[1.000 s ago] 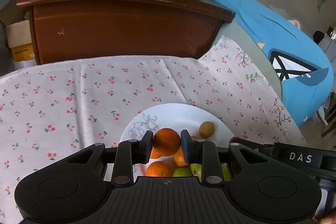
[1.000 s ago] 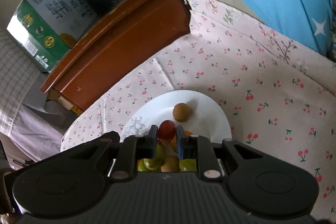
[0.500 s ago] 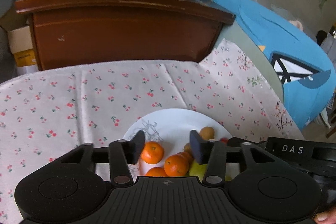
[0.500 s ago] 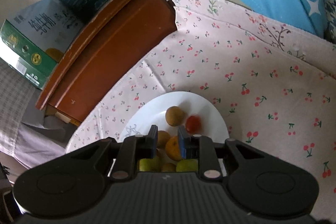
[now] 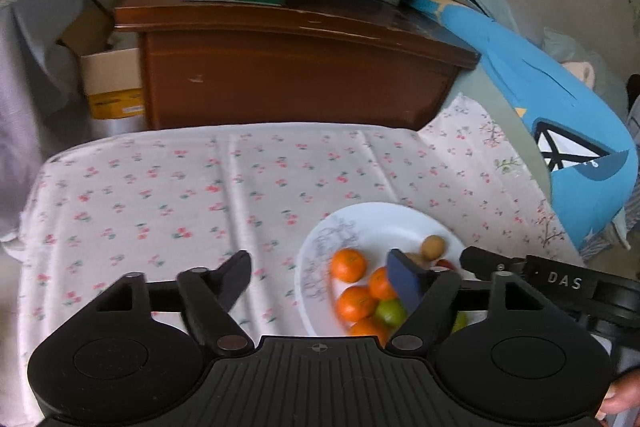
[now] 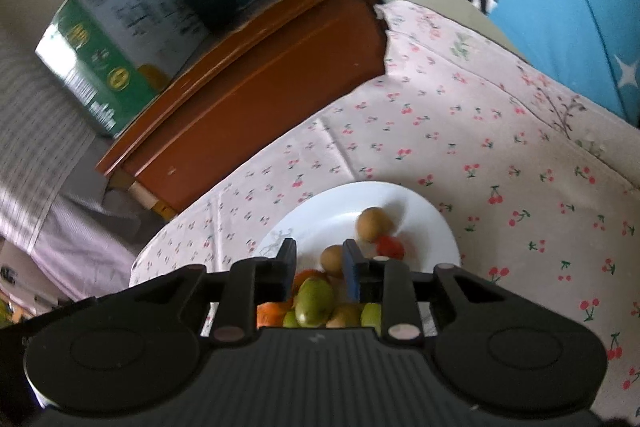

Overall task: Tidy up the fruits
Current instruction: 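Move both open tools back toward the last kiwi and tomato, then grasp the brown kiwi with the right tool while the left tool grasps a red cherry tomato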

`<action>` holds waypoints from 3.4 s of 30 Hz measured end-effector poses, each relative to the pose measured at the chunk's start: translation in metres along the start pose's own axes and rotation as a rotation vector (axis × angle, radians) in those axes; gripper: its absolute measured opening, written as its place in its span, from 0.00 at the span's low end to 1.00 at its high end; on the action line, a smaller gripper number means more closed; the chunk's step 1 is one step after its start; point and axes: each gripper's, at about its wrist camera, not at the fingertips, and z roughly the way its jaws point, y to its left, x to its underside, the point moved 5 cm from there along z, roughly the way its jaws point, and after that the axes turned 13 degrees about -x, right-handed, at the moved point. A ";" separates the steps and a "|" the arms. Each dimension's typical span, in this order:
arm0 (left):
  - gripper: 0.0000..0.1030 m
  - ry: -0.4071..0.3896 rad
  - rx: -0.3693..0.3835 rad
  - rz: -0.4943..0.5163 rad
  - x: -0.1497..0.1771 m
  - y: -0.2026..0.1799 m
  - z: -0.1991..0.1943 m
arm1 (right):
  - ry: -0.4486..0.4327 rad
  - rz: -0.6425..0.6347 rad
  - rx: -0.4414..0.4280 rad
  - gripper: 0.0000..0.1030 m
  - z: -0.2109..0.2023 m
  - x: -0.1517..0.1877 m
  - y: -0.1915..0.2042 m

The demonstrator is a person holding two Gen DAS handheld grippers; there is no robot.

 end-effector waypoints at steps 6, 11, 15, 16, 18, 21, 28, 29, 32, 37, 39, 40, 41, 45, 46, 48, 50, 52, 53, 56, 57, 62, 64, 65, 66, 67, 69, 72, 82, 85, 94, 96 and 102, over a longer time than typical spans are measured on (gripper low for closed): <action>0.87 0.008 -0.031 -0.023 0.008 0.022 -0.013 | 0.036 -0.061 -0.045 0.29 -0.004 0.018 0.021; 0.87 0.029 -0.059 -0.067 0.016 0.042 -0.018 | 0.059 -0.118 -0.075 0.30 -0.006 0.037 0.041; 0.88 0.024 -0.095 -0.088 0.022 0.055 -0.023 | 0.094 -0.150 -0.101 0.30 -0.003 0.055 0.054; 0.88 0.021 -0.092 -0.095 0.023 0.057 -0.025 | 0.103 -0.162 -0.107 0.30 -0.002 0.061 0.058; 0.88 0.021 -0.086 -0.102 0.025 0.060 -0.027 | 0.123 -0.183 -0.123 0.30 0.001 0.070 0.064; 0.88 0.012 -0.112 -0.089 0.027 0.062 -0.029 | 0.150 -0.216 -0.137 0.30 0.005 0.084 0.072; 0.88 0.021 -0.122 -0.111 0.030 0.072 -0.026 | 0.201 -0.281 -0.145 0.29 0.024 0.109 0.080; 0.88 0.021 -0.131 -0.114 0.030 0.074 -0.025 | 0.204 -0.281 -0.146 0.29 0.027 0.110 0.079; 0.88 0.022 -0.156 -0.115 0.032 0.080 -0.022 | 0.203 -0.281 -0.149 0.29 0.035 0.110 0.078; 0.88 0.041 -0.181 -0.121 0.038 0.089 -0.016 | 0.222 -0.248 -0.158 0.29 0.049 0.113 0.074; 0.88 0.043 -0.183 -0.126 0.039 0.092 -0.016 | 0.232 -0.239 -0.160 0.30 0.054 0.114 0.074; 0.88 0.044 -0.184 -0.129 0.040 0.094 -0.016 | 0.236 -0.238 -0.161 0.30 0.056 0.115 0.074; 0.88 0.044 -0.186 -0.131 0.040 0.095 -0.015 | 0.238 -0.236 -0.163 0.30 0.058 0.115 0.074; 0.88 0.052 -0.188 -0.138 0.042 0.098 -0.015 | 0.247 -0.227 -0.170 0.30 0.066 0.117 0.076; 0.88 0.053 -0.188 -0.137 0.042 0.098 -0.015 | 0.249 -0.226 -0.168 0.30 0.068 0.117 0.075; 0.88 0.054 -0.188 -0.132 0.043 0.098 -0.014 | 0.251 -0.220 -0.164 0.30 0.072 0.119 0.074; 0.88 0.055 -0.190 -0.125 0.044 0.097 -0.014 | 0.255 -0.214 -0.161 0.30 0.076 0.120 0.073; 0.88 0.059 -0.192 -0.121 0.045 0.096 -0.012 | 0.253 -0.218 -0.162 0.29 0.078 0.120 0.072; 0.88 0.061 -0.192 -0.119 0.046 0.096 -0.012 | 0.252 -0.222 -0.163 0.28 0.078 0.120 0.073; 0.87 0.064 -0.197 -0.102 0.048 0.094 -0.010 | 0.253 -0.222 -0.159 0.27 0.077 0.119 0.073; 0.88 0.064 -0.201 -0.095 0.048 0.094 -0.009 | 0.253 -0.223 -0.156 0.27 0.077 0.119 0.073; 0.87 0.076 -0.202 -0.071 0.055 0.095 -0.005 | 0.234 -0.232 -0.123 0.27 0.061 0.114 0.075; 0.87 0.081 -0.202 -0.054 0.059 0.093 -0.004 | 0.226 -0.229 -0.118 0.27 0.052 0.111 0.074; 0.87 0.081 -0.198 -0.046 0.061 0.091 -0.004 | 0.224 -0.227 -0.112 0.27 0.048 0.110 0.074; 0.87 0.082 -0.192 -0.034 0.063 0.089 -0.004 | 0.222 -0.225 -0.100 0.27 0.044 0.109 0.073; 0.87 0.080 -0.187 -0.020 0.066 0.087 -0.004 | 0.217 -0.220 -0.091 0.27 0.039 0.108 0.071; 0.87 0.075 -0.175 0.006 0.070 0.082 -0.004 | 0.202 -0.195 -0.086 0.27 0.030 0.107 0.068; 0.87 0.068 -0.157 0.044 0.078 0.073 -0.003 | 0.188 -0.156 -0.074 0.27 0.015 0.109 0.063; 0.86 0.028 -0.130 0.120 0.090 0.050 0.002 | 0.158 -0.128 -0.052 0.27 -0.004 0.112 0.058; 0.83 0.023 -0.131 0.130 0.092 0.047 0.005 | 0.159 -0.118 -0.042 0.27 -0.003 0.113 0.056; 0.55 0.064 -0.111 0.114 0.098 0.043 0.021 | 0.149 -0.098 -0.022 0.27 -0.003 0.112 0.051; 0.52 0.063 -0.111 0.119 0.099 0.041 0.023 | 0.148 -0.097 -0.022 0.27 -0.002 0.112 0.051; 0.39 0.056 -0.108 0.123 0.099 0.037 0.025 | 0.145 -0.088 -0.024 0.27 -0.002 0.112 0.051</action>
